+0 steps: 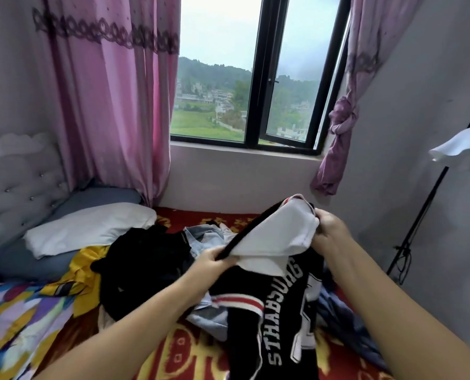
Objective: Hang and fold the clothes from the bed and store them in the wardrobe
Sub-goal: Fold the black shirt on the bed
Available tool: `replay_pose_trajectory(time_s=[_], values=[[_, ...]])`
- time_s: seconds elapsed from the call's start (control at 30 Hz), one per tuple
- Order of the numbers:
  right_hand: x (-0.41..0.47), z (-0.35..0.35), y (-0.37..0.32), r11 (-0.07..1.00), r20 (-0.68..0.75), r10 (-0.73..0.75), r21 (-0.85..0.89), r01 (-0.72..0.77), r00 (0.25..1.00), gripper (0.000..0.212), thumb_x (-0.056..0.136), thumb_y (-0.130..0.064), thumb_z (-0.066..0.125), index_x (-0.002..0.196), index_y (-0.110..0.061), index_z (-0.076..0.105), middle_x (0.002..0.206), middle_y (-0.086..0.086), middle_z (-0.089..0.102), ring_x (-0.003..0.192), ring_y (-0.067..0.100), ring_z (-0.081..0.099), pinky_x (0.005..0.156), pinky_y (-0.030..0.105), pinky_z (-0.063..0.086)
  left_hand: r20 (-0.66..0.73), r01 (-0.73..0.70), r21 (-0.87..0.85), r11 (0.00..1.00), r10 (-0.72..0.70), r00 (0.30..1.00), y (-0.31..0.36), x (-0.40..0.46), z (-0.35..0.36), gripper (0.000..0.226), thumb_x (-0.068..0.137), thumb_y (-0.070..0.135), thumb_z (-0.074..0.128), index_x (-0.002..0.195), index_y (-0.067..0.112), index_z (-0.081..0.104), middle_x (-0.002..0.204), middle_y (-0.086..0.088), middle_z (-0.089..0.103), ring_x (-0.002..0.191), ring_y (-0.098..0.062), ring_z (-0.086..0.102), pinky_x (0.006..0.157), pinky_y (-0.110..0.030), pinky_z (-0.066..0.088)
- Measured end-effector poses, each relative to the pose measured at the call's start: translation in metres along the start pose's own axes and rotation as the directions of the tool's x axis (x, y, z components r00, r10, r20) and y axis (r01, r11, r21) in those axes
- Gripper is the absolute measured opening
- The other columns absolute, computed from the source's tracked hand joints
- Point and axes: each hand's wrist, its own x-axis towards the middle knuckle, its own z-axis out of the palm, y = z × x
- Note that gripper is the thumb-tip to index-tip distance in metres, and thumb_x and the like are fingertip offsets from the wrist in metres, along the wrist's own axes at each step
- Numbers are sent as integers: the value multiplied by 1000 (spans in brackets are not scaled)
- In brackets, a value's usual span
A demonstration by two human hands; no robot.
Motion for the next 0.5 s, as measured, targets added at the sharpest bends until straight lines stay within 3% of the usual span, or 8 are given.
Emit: replay_pose_trajectory(time_s=[0.07, 0.13, 0.17, 0.2, 0.3, 0.37, 0.43, 0.5], values=[[3, -17, -9, 955, -97, -165, -265, 134, 981, 18, 102, -19, 43, 93, -6, 53, 82, 12, 63, 69, 17, 62, 60, 29, 53, -65, -58, 5, 998, 58, 996, 19, 12, -5, 15, 90, 5, 61, 103, 4, 68, 94, -14, 66, 84, -24, 61, 78, -33, 47], [-1, -33, -15, 558, 20, -380, -792, 247, 925, 43, 94, -31, 58, 128, -6, 47, 120, 13, 58, 94, 21, 61, 71, 34, 54, 22, -85, 95, 992, 84, 996, 42, 22, -3, 11, 88, 10, 65, 96, 7, 71, 85, -9, 68, 76, -18, 63, 71, -27, 49], [-3, -38, -15, 301, 196, -394, -895, 328, 898, 74, 88, -40, 66, 146, -14, 29, 140, 5, 44, 117, 21, 53, 85, 32, 50, 97, -80, 159, 984, 65, 993, 52, 27, 2, 10, 87, 15, 67, 93, 9, 73, 82, -6, 69, 73, -16, 63, 68, -25, 50], [-10, -35, -12, 152, 375, -284, -891, 427, 883, 97, 80, -51, 70, 153, -29, 10, 146, -7, 34, 131, 14, 40, 97, 26, 40, 166, -68, 226, 972, 31, 986, 61, 32, 9, 12, 85, 20, 70, 90, 10, 74, 80, -7, 68, 72, -17, 63, 67, -26, 49], [-33, -15, 13, 142, 617, 114, -786, 602, 779, 110, 71, -57, 75, 143, -58, -9, 127, -40, 40, 115, -16, 47, 90, 4, 38, 339, -20, 322, 947, -96, 936, 85, 41, 29, 21, 79, 33, 74, 87, 13, 76, 83, -8, 71, 73, -19, 66, 64, -28, 52], [-35, -13, 21, 201, 635, 76, -765, 612, 769, 88, 78, -36, 77, 148, -40, 25, 119, -26, 57, 103, -7, 61, 85, 15, 51, 422, -14, 252, 968, -97, 901, 92, 45, 31, 24, 77, 38, 74, 87, 16, 75, 87, -7, 71, 76, -18, 67, 65, -27, 53], [-36, -15, 12, 225, 648, -41, -736, 639, 761, 39, 84, -21, 72, 122, -19, 63, 105, -4, 71, 94, 11, 69, 87, 33, 56, 459, -17, 168, 986, -63, 886, 93, 44, 20, 28, 73, 41, 77, 89, 19, 71, 87, -4, 67, 77, -16, 64, 69, -27, 52], [-37, -19, -2, 294, 643, -103, -709, 641, 759, 15, 88, -21, 67, 101, -20, 74, 95, 3, 75, 88, 19, 71, 84, 33, 57, 521, -5, 208, 978, -106, 847, 82, 42, 5, 30, 73, 31, 80, 100, 21, 69, 97, -6, 68, 89, -20, 65, 80, -31, 51]])
